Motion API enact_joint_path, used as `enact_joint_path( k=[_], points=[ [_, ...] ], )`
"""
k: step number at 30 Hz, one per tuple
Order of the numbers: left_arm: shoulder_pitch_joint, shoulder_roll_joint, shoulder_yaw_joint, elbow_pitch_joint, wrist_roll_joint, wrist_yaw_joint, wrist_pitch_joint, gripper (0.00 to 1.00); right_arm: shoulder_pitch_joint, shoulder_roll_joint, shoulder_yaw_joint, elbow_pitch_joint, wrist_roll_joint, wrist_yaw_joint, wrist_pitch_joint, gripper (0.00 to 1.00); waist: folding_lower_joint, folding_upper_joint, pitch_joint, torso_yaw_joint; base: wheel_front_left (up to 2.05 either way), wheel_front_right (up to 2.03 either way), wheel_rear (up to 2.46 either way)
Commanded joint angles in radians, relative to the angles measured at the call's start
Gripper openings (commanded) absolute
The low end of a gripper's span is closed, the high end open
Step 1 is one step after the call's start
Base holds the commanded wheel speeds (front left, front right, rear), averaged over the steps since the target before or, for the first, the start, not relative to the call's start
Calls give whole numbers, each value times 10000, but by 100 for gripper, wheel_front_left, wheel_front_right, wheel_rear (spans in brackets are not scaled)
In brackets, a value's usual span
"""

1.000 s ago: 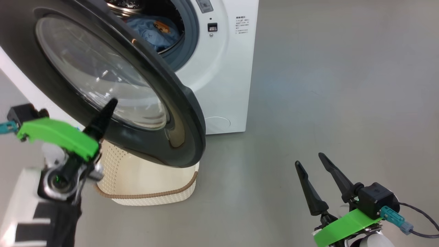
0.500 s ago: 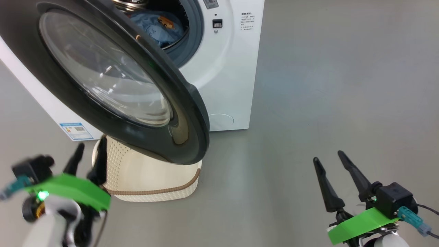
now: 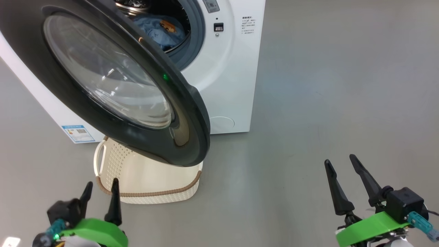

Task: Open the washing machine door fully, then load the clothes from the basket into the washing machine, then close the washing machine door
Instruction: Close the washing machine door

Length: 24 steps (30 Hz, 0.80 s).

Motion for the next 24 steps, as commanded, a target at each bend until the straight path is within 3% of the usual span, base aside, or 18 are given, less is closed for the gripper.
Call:
enact_joint_path(
  k=[1,14,24],
  points=[
    [42,96,498,-383,334,35,-130,100,50,-34,181,-284,-49,16,-48,100,0,0,12,9,0,0,0],
    [1357,-1057,2377,-1919,2541,-533,-134,100,262,-198,82,-186,-88,16,-48,100,0,0,-50,144,0,0,0],
    [1787,-1289,2635,-2221,3002,-847,-135,100,450,-187,-148,-106,-136,16,-48,100,0,0,-155,209,0,0,0]
  ],
)
